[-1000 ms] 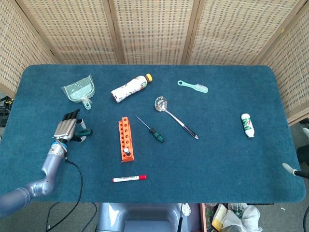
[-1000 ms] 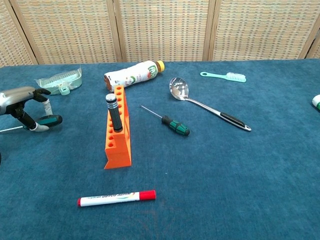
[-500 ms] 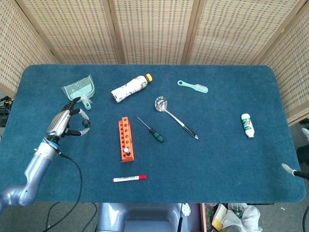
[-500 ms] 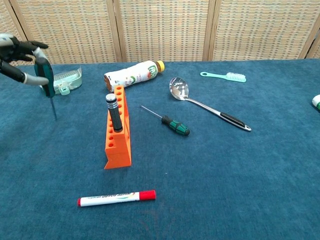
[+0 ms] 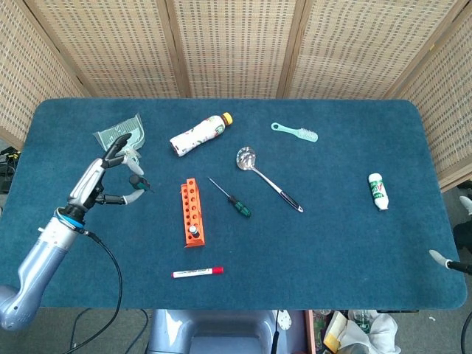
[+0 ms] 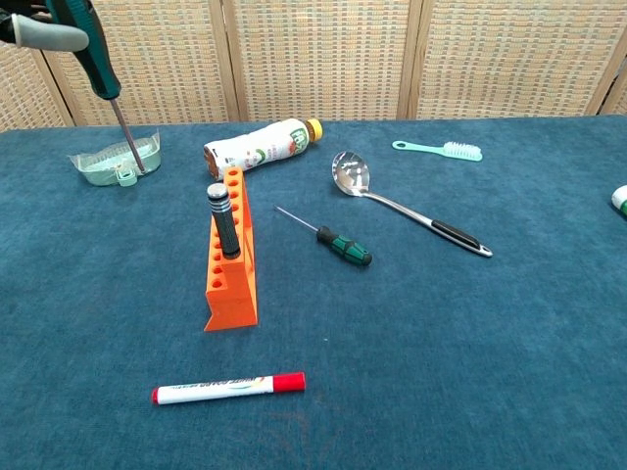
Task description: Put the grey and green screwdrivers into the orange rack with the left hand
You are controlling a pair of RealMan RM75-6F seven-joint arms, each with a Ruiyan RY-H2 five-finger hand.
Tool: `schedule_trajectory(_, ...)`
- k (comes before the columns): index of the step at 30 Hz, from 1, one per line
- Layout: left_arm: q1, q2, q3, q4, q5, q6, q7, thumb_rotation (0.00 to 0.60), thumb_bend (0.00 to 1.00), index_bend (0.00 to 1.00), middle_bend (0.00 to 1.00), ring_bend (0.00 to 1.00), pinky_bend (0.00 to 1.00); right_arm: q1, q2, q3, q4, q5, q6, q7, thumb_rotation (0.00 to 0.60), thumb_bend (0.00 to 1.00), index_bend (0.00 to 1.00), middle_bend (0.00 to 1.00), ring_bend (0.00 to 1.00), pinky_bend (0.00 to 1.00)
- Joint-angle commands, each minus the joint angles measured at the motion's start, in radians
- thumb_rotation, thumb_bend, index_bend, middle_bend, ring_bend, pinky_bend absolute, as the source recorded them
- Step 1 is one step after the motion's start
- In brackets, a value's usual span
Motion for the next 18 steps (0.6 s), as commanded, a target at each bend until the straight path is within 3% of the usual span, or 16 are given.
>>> schedule_trajectory(1, -0.025, 0.017, -0.019, -0.039, -0.031, -0.039, -0.045, 0.600, 0.47, 0.63, 0.00, 0.00, 0.00, 0.000, -0.001, 0.000, 0.001, 0.002, -0.001, -0.001, 0.600, 0.00, 0.02, 0.00, 0.00, 0.00)
schedule_trajectory(11, -0.124, 0.025, -0.047, -0.060, -0.181, -0.135, -0.002, 0.600, 0.47, 0.63, 0.00, 0.00, 0.00, 0.004, -0.002, 0.004, 0.008, 0.013, -0.013, 0.002, 0.600, 0.00, 0.02, 0.00, 0.00, 0.00)
schedule_trajectory(18, -0.180, -0.019, -0.054, -0.021, -0.293, -0.173, 0.008, 0.600, 0.49, 0.63, 0.00, 0.00, 0.00, 0.006, -0.001, 0.008, 0.014, 0.023, -0.022, 0.013, 0.600, 0.00, 0.02, 0.00, 0.00, 0.00)
